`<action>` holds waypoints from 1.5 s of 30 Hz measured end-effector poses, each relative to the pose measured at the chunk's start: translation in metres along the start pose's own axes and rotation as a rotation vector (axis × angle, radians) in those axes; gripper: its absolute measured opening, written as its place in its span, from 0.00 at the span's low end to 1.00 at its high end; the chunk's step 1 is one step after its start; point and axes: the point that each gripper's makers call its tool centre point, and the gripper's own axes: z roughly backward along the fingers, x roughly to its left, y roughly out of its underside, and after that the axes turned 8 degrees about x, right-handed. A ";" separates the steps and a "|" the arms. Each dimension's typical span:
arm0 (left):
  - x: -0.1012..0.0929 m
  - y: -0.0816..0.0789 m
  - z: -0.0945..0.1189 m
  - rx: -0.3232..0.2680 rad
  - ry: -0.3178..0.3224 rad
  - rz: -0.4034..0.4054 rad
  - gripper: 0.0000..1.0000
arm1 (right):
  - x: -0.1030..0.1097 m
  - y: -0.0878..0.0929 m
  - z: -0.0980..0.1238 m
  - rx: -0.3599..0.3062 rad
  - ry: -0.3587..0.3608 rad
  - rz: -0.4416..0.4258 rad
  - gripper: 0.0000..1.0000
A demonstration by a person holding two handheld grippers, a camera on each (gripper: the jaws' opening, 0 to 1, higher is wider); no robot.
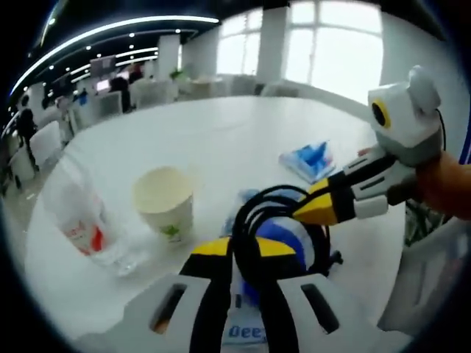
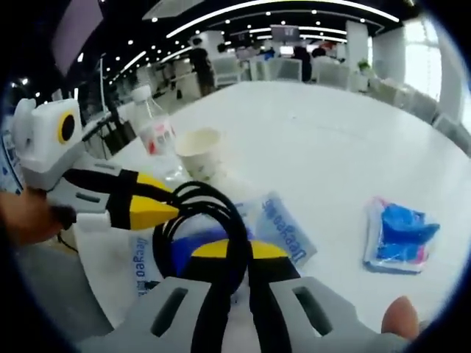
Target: Arrange the tabletop items into an orderly group along one side of the table until the central work area is clear of visible clutter.
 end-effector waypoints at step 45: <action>-0.142 -0.034 -0.074 0.061 0.215 -0.197 0.01 | -0.113 0.083 0.089 0.096 0.136 -0.118 0.04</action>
